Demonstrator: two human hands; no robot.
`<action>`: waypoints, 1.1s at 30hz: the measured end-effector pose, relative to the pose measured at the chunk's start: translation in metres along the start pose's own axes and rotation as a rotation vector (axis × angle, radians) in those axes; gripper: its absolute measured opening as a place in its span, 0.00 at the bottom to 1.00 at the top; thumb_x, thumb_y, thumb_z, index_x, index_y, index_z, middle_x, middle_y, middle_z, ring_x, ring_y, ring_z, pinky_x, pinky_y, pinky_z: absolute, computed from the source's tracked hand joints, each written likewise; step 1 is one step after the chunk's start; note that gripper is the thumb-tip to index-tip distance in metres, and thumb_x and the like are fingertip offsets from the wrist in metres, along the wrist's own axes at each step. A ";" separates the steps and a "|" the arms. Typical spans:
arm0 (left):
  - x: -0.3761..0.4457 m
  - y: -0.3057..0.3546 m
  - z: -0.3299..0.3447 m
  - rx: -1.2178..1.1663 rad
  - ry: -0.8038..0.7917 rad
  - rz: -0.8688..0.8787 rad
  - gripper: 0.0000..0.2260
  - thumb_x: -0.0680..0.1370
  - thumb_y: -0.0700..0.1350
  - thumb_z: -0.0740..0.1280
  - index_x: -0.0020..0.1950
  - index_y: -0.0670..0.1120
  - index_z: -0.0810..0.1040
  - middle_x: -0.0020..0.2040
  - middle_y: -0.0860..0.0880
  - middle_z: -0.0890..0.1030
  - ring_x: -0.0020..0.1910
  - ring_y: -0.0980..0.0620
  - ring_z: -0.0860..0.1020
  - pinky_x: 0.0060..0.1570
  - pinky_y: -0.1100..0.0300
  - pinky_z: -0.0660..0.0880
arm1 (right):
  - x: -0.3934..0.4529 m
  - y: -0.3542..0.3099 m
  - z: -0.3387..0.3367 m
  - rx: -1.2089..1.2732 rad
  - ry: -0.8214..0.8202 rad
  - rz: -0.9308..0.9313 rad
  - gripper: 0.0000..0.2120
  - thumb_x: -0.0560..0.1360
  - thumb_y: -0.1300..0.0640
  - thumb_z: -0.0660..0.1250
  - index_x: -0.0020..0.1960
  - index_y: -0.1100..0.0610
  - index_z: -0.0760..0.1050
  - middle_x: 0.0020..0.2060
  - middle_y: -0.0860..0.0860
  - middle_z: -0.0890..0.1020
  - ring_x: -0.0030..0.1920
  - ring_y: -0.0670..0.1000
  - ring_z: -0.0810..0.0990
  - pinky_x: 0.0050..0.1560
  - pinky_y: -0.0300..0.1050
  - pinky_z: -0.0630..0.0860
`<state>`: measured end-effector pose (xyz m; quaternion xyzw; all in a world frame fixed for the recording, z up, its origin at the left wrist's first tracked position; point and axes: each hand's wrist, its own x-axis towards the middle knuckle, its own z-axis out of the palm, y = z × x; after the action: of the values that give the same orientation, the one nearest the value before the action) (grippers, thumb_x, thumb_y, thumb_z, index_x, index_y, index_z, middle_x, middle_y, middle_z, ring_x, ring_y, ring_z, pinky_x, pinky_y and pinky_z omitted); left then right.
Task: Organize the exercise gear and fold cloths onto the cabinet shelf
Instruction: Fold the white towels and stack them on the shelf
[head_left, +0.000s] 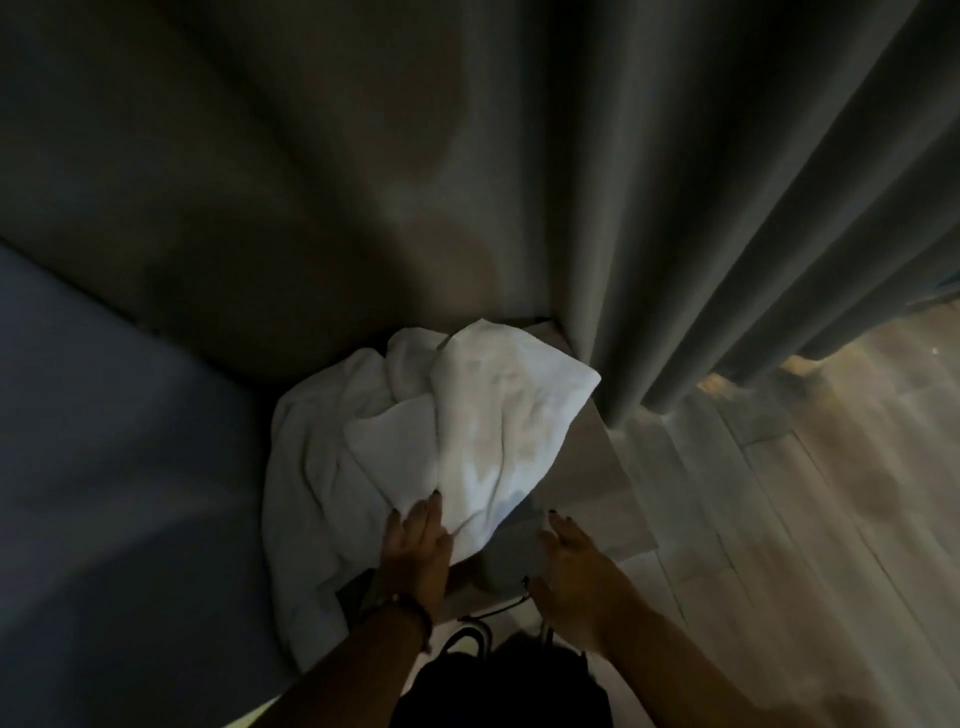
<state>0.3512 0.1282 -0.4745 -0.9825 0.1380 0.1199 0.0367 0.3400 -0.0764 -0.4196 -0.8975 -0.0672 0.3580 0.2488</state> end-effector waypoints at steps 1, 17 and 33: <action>-0.001 -0.002 0.001 -0.019 0.006 -0.012 0.16 0.71 0.40 0.57 0.30 0.45 0.82 0.51 0.41 0.84 0.45 0.43 0.84 0.43 0.45 0.81 | 0.001 0.004 0.000 -0.027 -0.015 -0.022 0.28 0.81 0.49 0.55 0.77 0.57 0.53 0.78 0.54 0.49 0.78 0.54 0.48 0.75 0.47 0.53; -0.001 -0.013 -0.175 -0.968 0.623 -0.507 0.08 0.79 0.38 0.65 0.58 0.39 0.76 0.53 0.44 0.79 0.54 0.45 0.76 0.56 0.56 0.72 | -0.057 -0.038 -0.097 -0.062 0.066 -0.270 0.31 0.78 0.54 0.62 0.77 0.50 0.54 0.73 0.51 0.63 0.70 0.50 0.66 0.69 0.41 0.65; -0.046 -0.041 -0.384 -1.663 1.003 -0.272 0.05 0.79 0.38 0.65 0.48 0.48 0.77 0.48 0.45 0.80 0.49 0.47 0.78 0.54 0.50 0.76 | -0.093 -0.188 -0.202 -0.009 0.389 -0.712 0.45 0.75 0.45 0.67 0.78 0.56 0.40 0.78 0.51 0.51 0.76 0.49 0.54 0.75 0.49 0.58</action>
<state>0.4069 0.1394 -0.0894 -0.6396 -0.1053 -0.2576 -0.7166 0.4194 -0.0217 -0.1450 -0.8701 -0.3272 0.0726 0.3615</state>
